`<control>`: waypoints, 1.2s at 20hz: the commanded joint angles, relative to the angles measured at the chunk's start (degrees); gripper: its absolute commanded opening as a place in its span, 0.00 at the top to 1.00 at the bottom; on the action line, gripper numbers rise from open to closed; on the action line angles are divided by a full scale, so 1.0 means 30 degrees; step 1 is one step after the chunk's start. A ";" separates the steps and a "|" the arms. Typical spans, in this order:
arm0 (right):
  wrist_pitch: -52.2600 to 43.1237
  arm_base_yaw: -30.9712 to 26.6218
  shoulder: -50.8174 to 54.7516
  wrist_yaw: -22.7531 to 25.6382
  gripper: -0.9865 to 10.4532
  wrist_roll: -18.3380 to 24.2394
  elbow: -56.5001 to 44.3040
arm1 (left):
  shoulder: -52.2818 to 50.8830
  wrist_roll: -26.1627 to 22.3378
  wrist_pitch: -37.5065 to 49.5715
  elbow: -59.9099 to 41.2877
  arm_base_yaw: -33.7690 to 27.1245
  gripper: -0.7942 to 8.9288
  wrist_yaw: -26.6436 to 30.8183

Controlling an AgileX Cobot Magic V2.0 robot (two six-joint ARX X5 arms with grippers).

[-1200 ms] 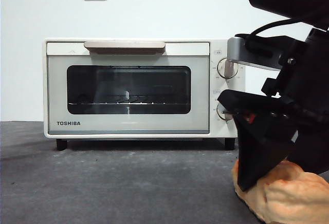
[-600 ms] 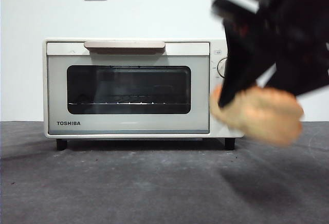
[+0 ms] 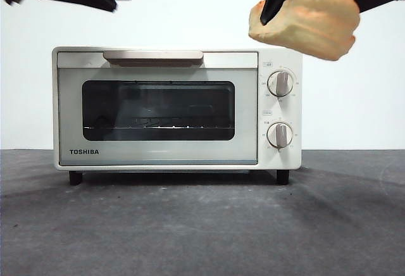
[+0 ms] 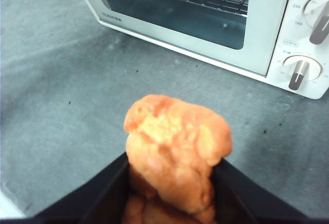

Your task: The left arm flap open the oven, the right arm pick bread and place it into oven, the left arm flap close the oven

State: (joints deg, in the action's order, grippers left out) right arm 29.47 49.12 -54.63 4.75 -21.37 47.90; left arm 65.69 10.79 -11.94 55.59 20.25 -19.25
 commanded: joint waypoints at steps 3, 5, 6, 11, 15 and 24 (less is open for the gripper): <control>0.0430 0.0189 0.0546 0.0466 0.74 0.0357 0.0444 | 0.2601 -0.1384 0.0182 0.1792 0.0517 0.90 0.0736; 0.0452 0.0189 0.0852 0.0503 0.74 0.0357 0.0444 | 0.3351 -0.1552 0.0350 0.2120 0.0707 0.90 0.1137; 0.0481 0.0189 0.1013 0.0605 0.74 0.0357 0.0444 | 0.3657 -0.1668 0.0364 0.2222 0.0831 0.90 0.1137; 0.0495 0.0189 0.1180 0.0940 0.74 0.0437 0.0444 | 0.4612 -0.2317 0.0342 0.2237 0.1413 0.90 0.1829; 0.0561 0.0189 0.1180 0.0940 0.74 0.0495 0.0444 | 0.5093 -0.2375 0.0233 0.2237 0.1639 0.90 0.2331; 0.0605 0.0189 0.1180 0.0940 0.74 0.0918 0.0444 | 0.5100 -0.2827 -0.3534 0.2237 0.3147 0.90 0.2244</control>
State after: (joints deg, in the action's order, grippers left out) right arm 31.55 49.12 -50.83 7.33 -19.31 48.07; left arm 78.76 3.27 -18.72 63.13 29.28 -12.91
